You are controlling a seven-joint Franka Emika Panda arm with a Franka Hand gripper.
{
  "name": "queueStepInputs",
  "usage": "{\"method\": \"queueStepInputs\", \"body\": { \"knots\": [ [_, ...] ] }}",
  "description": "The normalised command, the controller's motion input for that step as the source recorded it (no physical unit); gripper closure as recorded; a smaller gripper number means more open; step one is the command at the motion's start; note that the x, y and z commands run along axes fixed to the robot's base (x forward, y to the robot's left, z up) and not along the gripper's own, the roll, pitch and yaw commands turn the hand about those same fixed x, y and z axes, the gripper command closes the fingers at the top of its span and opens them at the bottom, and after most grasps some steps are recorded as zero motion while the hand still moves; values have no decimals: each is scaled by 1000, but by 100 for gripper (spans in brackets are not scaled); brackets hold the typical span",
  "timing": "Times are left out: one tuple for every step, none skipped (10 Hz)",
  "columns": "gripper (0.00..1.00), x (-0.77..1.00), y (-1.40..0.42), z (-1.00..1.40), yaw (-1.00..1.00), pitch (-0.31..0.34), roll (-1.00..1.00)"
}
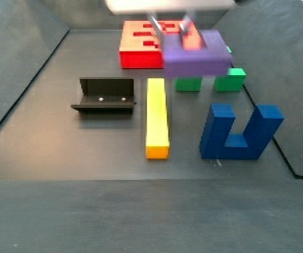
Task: Pick up the purple object. Move up. Place the purple object on the fixture. Regrasp the purple object. Move to above the board. Insert the purple object.
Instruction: Place the purple object on the fixture.
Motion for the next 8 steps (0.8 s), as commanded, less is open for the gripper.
{"method": "queueStepInputs", "body": {
  "knots": [
    [100,1000,-211,283,0,89,-80],
    [100,1000,-163,140,-11,0,-94],
    [100,1000,-146,123,-20,0,-103],
    [100,1000,-120,183,-83,0,-183],
    [100,1000,-63,160,-146,86,-500],
    [100,963,-23,146,-163,163,-671],
    [100,897,-66,89,-169,229,-777],
    [100,869,-94,80,-146,246,-849]
  ]
}}
